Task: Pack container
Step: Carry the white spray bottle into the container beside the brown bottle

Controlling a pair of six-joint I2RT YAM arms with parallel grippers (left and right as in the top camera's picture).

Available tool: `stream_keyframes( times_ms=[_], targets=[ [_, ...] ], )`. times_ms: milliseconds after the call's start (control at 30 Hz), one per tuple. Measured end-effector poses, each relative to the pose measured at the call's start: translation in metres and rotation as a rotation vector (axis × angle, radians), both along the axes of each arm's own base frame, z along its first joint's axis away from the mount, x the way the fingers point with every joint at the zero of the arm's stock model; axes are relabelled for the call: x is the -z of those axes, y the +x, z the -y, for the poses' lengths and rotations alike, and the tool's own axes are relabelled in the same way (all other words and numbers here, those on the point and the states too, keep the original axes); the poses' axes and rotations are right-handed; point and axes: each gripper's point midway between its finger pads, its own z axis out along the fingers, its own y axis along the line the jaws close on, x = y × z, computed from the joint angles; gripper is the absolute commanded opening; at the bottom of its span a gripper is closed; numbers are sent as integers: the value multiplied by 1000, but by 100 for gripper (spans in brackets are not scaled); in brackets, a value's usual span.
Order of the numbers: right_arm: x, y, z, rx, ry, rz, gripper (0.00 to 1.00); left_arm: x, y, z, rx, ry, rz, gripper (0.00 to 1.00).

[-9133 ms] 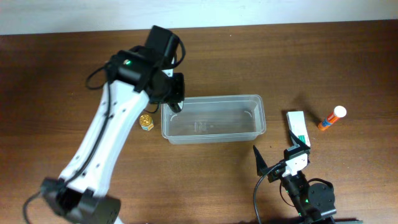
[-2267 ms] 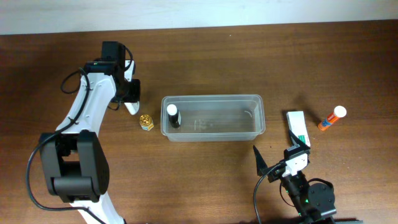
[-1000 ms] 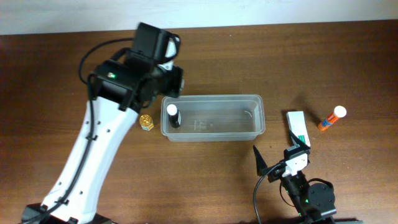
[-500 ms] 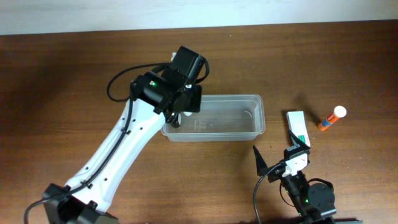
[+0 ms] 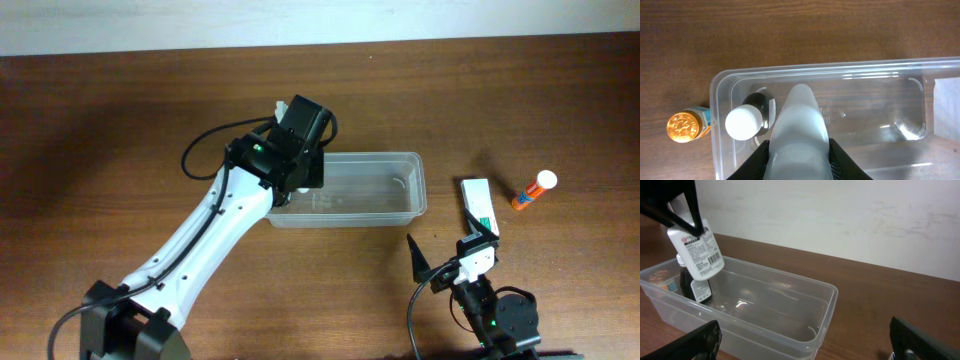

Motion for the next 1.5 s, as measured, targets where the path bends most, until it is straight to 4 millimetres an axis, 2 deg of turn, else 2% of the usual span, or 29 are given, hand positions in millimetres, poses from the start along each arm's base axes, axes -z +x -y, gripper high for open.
stream_keyframes(
  times_ms=[367,600,900,1100,1233,1500],
  targets=[
    [0,0,0,0,0,0,98,12,5,-4,-42,18,8,18],
    [0,0,0,0,0,0,98,42,7,-4,-46,62,-50,18],
    [0,0,0,0,0,0,98,60,16,0,-49,74,-57,19],
    [0,0,0,0,0,0,98,62,17,-1,-52,84,-58,19],
    [0,0,0,0,0,0,98,62,17,-1,-53,86,-57,24],
    [0,0,0,0,0,0,98,62,17,-1,-53,87,-56,23]
  ],
)
